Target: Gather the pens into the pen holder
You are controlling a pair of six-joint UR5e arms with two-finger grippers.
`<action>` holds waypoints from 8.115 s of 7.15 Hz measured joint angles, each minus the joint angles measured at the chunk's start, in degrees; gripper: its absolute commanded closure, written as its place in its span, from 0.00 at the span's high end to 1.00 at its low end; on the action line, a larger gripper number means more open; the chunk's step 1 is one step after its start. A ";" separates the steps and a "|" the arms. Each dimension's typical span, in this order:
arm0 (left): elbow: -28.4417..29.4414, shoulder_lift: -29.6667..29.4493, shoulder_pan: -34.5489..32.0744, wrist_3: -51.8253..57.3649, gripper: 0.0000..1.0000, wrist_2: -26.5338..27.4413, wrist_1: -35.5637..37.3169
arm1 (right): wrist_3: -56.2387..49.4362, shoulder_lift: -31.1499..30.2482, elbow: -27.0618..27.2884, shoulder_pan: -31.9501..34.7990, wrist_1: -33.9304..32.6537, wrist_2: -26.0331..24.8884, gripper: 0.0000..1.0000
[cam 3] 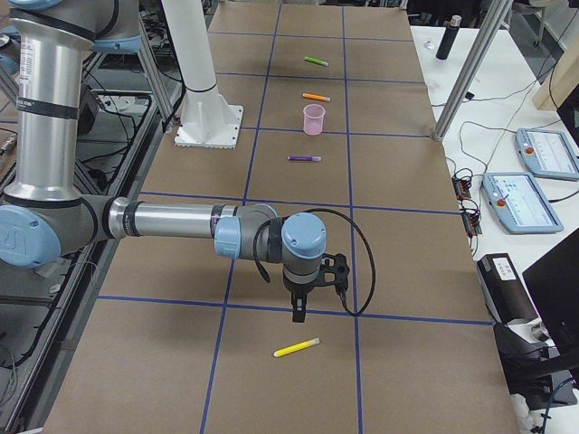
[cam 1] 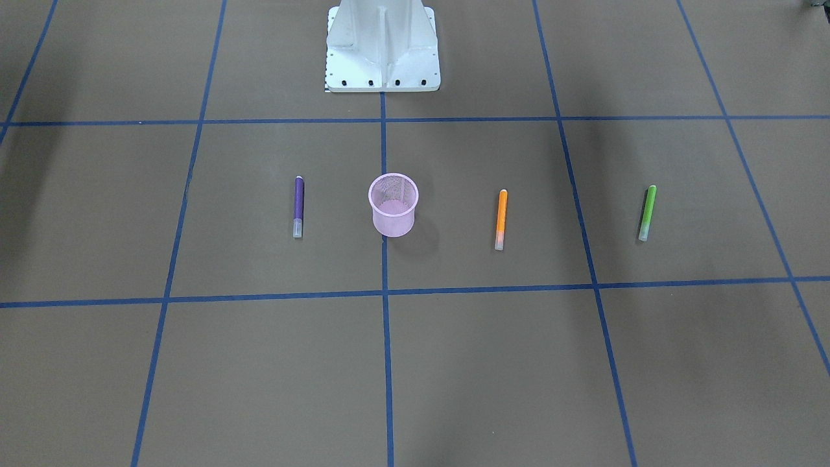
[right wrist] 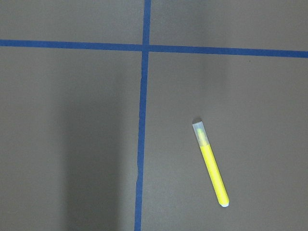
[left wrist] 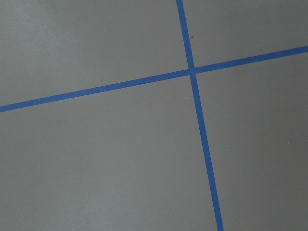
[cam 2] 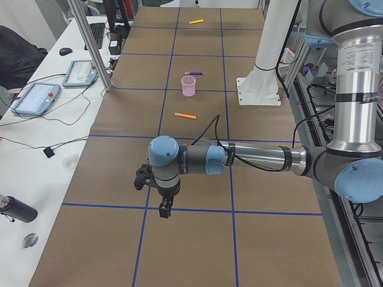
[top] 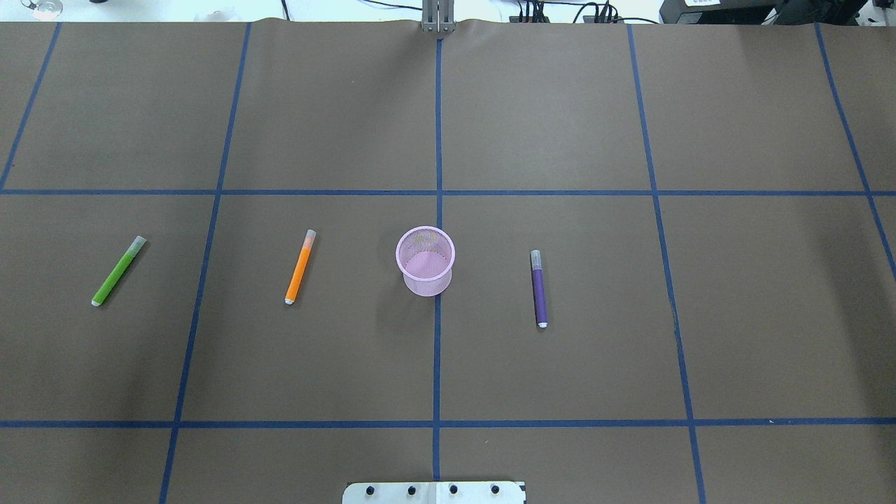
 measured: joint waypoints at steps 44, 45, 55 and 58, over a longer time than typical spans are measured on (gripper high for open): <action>-9.93 -23.59 35.92 -62.45 0.00 17.05 -29.08 | -0.59 5.96 -2.06 -1.27 2.73 0.43 1.00; -10.28 -27.26 36.21 -66.49 0.00 18.93 -30.04 | -0.77 5.87 -6.23 -1.40 7.30 0.39 1.00; -9.39 -33.94 46.67 -72.95 0.00 33.62 -33.72 | -10.03 9.25 -34.33 -10.92 32.54 -3.29 0.59; -9.19 -33.78 46.85 -72.69 0.00 33.68 -33.73 | -10.09 9.26 -34.56 -11.90 32.55 -2.97 0.55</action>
